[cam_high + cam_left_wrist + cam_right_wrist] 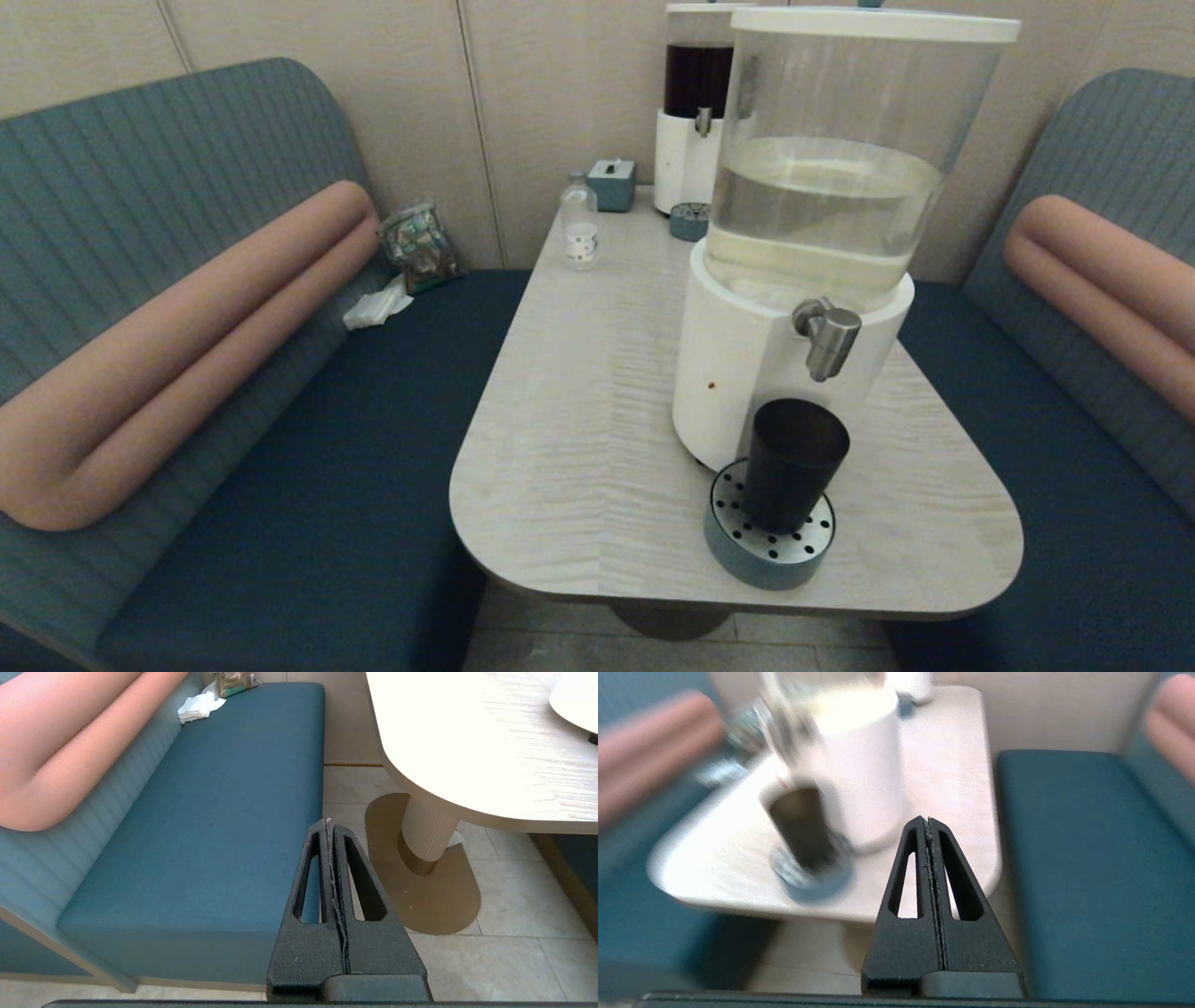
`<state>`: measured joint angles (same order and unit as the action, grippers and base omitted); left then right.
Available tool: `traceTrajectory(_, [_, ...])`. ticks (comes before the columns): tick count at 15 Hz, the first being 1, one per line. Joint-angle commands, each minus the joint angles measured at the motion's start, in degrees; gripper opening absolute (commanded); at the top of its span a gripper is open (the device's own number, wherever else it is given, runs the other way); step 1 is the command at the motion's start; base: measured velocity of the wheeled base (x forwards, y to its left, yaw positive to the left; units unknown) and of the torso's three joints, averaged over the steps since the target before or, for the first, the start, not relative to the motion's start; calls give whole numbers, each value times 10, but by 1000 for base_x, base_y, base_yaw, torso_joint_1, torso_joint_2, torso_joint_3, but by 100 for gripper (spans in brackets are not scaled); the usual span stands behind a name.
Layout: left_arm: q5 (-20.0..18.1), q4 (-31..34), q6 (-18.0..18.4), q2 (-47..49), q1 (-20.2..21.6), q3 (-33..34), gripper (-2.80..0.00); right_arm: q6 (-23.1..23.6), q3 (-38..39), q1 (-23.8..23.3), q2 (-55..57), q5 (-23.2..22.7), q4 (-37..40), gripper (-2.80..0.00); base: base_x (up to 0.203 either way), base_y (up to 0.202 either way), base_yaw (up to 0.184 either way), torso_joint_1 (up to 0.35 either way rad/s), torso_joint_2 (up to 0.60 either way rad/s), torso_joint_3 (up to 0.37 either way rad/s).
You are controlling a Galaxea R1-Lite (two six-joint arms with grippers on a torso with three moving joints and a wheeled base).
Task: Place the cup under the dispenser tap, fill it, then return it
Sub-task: Turn on the faucet
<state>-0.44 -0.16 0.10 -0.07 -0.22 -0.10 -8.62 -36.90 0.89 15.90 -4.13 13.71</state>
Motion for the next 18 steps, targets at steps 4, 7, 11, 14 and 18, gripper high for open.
traceTrajectory(4, [0,0,0,2,0,0,-280,-47,-354,33,294,-50,188,-280,0,0,0,0,0,0])
traceTrajectory(7, [0,0,0,2,0,0,-280,-63,-568,45,468,-89,388,-280,0,0,0,0,0,0])
traceTrajectory(11, [0,0,0,2,0,0,-280,-69,-694,53,590,-117,530,-280,0,0,0,0,0,0])
traceTrajectory(14, [0,0,0,2,0,0,-280,-66,-695,53,616,-147,524,-280,0,0,0,0,0,0])
traceTrajectory(18, [0,0,0,2,0,0,-280,27,-682,65,635,-141,480,-280,0,0,0,0,0,0])
